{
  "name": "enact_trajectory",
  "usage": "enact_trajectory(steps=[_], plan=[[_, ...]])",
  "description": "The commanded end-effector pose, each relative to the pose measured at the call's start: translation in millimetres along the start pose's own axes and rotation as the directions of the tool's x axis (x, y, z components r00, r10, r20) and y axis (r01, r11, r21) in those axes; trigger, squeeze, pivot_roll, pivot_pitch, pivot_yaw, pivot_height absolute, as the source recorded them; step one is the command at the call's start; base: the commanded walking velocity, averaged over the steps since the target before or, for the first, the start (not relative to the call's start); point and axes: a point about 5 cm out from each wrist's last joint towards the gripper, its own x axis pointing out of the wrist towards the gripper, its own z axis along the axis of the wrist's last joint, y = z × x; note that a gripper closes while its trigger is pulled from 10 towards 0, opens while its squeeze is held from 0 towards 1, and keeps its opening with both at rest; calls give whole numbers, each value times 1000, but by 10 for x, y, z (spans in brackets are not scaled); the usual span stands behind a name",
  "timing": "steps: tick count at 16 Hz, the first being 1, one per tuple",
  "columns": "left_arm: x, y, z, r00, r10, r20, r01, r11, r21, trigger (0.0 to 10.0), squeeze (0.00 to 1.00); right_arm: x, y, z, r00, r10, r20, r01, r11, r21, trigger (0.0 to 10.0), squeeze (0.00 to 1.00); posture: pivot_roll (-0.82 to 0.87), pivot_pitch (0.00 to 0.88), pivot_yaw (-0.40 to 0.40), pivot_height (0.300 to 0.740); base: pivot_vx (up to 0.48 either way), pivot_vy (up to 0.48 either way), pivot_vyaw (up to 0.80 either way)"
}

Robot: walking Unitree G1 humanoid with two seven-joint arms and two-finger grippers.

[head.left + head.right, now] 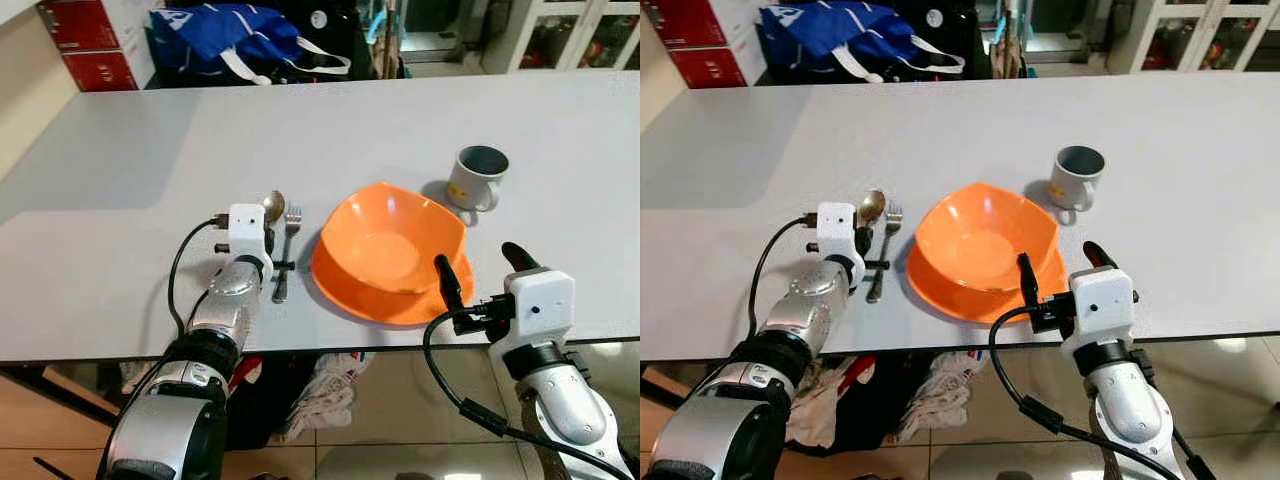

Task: Setting the table

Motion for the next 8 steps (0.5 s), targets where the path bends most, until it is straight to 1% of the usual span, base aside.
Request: enact_trajectory(steps=[1, 8], plan=[[14, 20, 34, 1000, -4, 7, 4, 1000, 21, 0, 0, -13, -23, 27, 1000, -7, 2, 7, 1000, -6, 10000, 0, -311, 67, 78, 740, 0, 0, 0], [17, 16, -6, 1000, -23, -2, 23, 999, 37, 39, 0, -4, 1, 36, 1000, -8, -4, 8, 1000, 0, 10000, 0, -305, 66, 83, 740, 0, 0, 0]])
